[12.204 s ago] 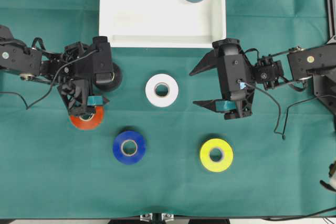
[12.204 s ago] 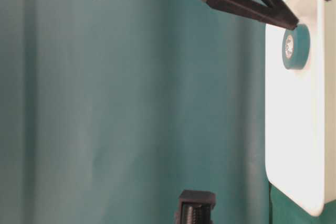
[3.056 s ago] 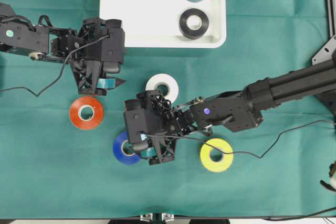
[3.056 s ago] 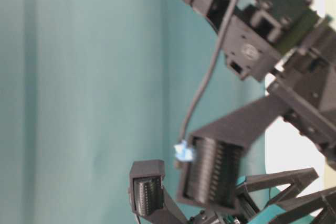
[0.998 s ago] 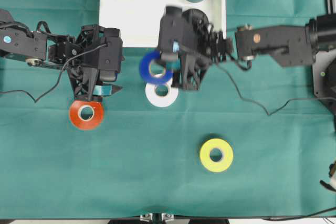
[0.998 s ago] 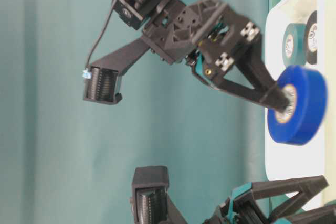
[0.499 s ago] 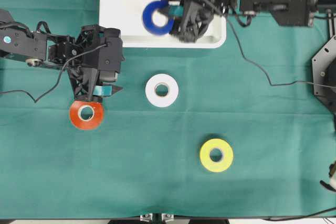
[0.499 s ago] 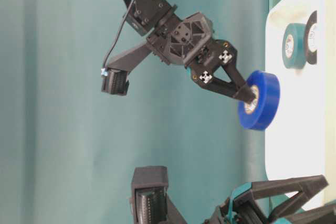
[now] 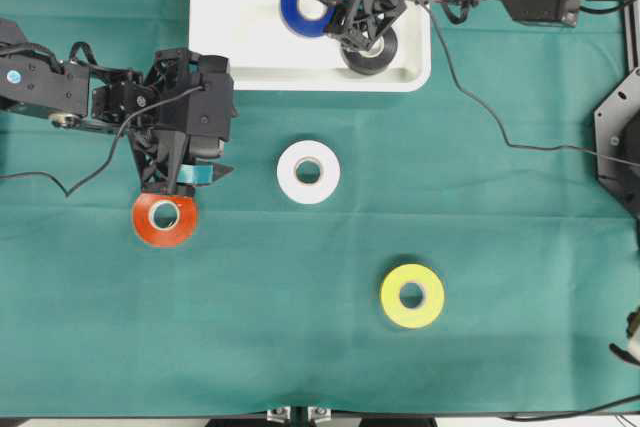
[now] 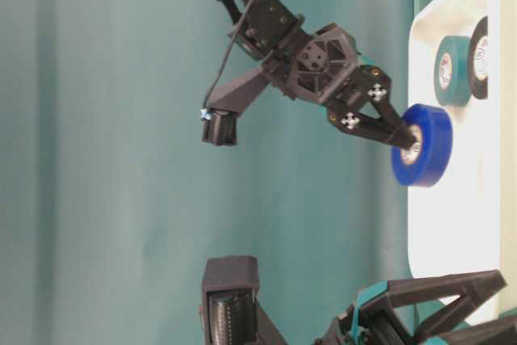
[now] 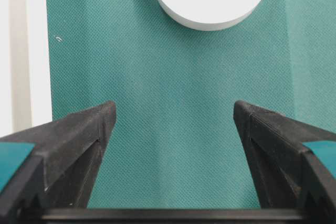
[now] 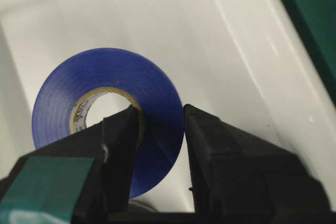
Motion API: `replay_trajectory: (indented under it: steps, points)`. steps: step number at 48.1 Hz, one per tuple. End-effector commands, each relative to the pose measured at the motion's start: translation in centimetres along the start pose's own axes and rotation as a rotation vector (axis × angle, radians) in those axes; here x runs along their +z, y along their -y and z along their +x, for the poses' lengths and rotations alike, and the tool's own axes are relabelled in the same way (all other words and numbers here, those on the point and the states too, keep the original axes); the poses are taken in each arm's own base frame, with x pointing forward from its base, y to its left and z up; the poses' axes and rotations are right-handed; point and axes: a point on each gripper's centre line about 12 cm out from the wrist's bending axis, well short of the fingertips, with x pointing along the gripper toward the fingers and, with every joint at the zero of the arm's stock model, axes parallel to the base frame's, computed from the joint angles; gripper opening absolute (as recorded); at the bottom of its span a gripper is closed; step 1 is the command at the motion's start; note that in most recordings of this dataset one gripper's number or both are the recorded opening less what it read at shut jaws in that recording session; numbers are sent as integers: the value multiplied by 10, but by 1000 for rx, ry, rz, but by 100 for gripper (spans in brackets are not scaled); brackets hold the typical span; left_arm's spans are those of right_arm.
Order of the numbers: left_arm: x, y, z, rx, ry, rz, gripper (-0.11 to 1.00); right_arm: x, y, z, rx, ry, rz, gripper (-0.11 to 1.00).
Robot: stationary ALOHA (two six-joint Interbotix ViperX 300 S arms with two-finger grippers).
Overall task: Put the tape alternately from left to right into the white case.
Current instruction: 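Carry the blue roll into the white case and release it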
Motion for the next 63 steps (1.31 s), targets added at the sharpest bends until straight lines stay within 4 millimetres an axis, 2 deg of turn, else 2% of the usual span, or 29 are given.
replay_trajectory:
  steps: [1, 39, 41, 46, 50, 63]
  points:
    - [12, 1, -6, 1, 43, -1, 74, 13, -2, -4, 12, 44, 4, 29]
    - [12, 1, -6, 1, 43, 1, 74, 12, -6, -4, 20, 43, -4, 29]
    - [12, 0, -6, 2, 44, -1, 74, 12, -6, -4, 20, 43, -4, 36]
    - [12, 0, -7, 2, 45, -1, 74, 12, -6, -4, 19, 43, -7, 68]
    - [12, 1, -7, 1, 45, 1, 74, 12, -7, -5, 21, 43, -8, 88]
    - [12, 0, -7, 2, 46, -1, 74, 11, -8, -5, 22, 42, -9, 86]
